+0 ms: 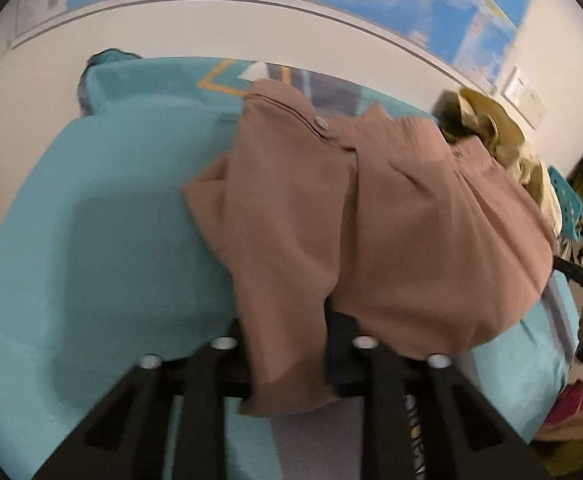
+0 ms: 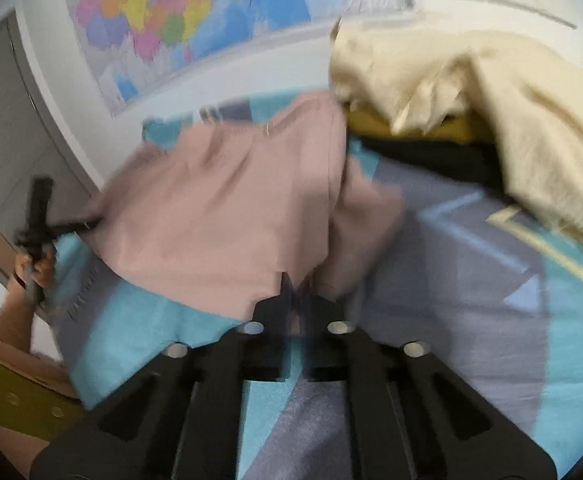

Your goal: Fold large clothes

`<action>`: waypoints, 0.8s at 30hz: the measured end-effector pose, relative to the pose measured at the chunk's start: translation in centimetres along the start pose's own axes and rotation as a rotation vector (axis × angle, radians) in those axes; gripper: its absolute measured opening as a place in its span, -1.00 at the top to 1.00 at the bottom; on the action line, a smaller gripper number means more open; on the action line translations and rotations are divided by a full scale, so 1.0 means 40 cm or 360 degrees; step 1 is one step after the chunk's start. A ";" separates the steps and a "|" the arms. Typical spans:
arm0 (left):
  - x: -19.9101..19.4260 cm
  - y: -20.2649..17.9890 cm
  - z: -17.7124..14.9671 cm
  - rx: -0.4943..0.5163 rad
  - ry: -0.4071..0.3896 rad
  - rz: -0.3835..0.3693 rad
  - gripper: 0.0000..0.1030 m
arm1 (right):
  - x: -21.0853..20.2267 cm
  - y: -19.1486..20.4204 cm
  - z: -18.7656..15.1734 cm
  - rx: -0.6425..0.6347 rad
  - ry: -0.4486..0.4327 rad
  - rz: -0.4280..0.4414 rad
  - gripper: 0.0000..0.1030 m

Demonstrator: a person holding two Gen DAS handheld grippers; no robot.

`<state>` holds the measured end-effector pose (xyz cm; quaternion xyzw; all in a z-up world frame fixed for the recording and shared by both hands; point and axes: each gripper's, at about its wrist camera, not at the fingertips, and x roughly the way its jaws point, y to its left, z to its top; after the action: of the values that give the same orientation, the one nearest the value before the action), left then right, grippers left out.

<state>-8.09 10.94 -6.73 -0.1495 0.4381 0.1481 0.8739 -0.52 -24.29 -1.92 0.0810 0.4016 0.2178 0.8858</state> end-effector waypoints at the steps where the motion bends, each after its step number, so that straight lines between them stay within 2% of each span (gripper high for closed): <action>1: -0.005 0.007 0.009 -0.0024 -0.0006 -0.0001 0.78 | -0.035 0.000 0.016 -0.0008 -0.0061 -0.0019 0.97; 4: -0.011 0.015 0.028 -0.0043 -0.0030 0.0028 0.82 | -0.069 0.004 0.041 -0.0048 -0.0127 -0.0108 1.00; 5: -0.005 0.015 0.028 -0.0040 -0.0039 0.0060 0.80 | -0.064 -0.002 0.033 -0.0052 -0.0110 -0.0169 1.00; 6: 0.005 0.018 0.022 -0.0046 -0.0015 0.0061 0.75 | -0.034 -0.017 0.022 -0.0037 -0.0013 -0.0199 0.99; 7: 0.026 0.026 0.015 -0.0065 0.0041 0.0075 0.53 | -0.009 -0.038 0.003 0.0021 0.0046 -0.0206 0.99; 9: 0.019 0.032 0.006 -0.0072 0.0022 0.0084 0.45 | 0.018 -0.070 -0.028 0.0113 0.0141 -0.0208 0.98; 10: 0.005 0.030 0.001 -0.0055 -0.0005 0.0088 0.27 | 0.014 -0.083 -0.033 0.0178 0.0134 -0.0199 0.96; 11: -0.004 0.031 0.001 -0.0049 -0.0015 0.0101 -0.08 | 0.003 -0.083 -0.029 0.0204 0.0093 -0.0172 0.88; 12: -0.013 0.032 0.001 -0.0054 -0.0026 0.0099 -0.22 | -0.005 -0.075 -0.020 0.0202 0.0051 -0.0146 0.78; 13: -0.026 0.035 0.003 -0.0060 -0.0048 0.0073 -0.30 | -0.015 -0.060 -0.007 0.0184 0.0004 -0.0120 0.67; 14: -0.036 0.033 0.007 -0.0060 -0.0069 0.0038 -0.35 | -0.021 -0.042 0.005 0.0160 -0.0035 -0.0106 0.22; 15: -0.039 0.031 0.011 -0.0057 -0.0075 0.0025 -0.38 | -0.021 -0.021 0.021 0.0131 -0.0067 -0.0090 -0.34; 16: -0.039 0.029 0.015 -0.0054 -0.0078 0.0022 -0.39 | -0.010 0.000 0.034 0.0096 -0.0084 -0.0068 -0.47; 19: -0.004 0.014 0.028 -0.0021 -0.0039 0.0036 -0.40 | 0.052 0.022 0.048 0.0045 -0.0013 -0.0072 -0.44; 20: 0.009 0.013 0.031 -0.0012 -0.0019 0.0041 -0.40 | 0.072 0.018 0.050 0.0057 0.0012 -0.0067 -0.37; 22: 0.044 0.006 0.037 0.0004 0.0033 0.0062 -0.36 | 0.129 0.004 0.042 0.0113 0.0108 -0.0070 -0.09; 23: 0.062 0.004 0.044 0.0015 0.0046 0.0070 -0.08 | 0.145 -0.002 0.038 0.0134 0.0123 -0.0067 0.12; 24: 0.073 0.003 0.049 0.0029 0.0040 0.0077 0.11 | 0.149 -0.006 0.035 0.0148 0.0122 -0.0049 0.34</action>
<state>-5.06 12.20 -8.01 -0.1328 0.4539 0.1634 0.8658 4.09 -21.77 -5.10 0.1074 0.4461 0.1881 0.8684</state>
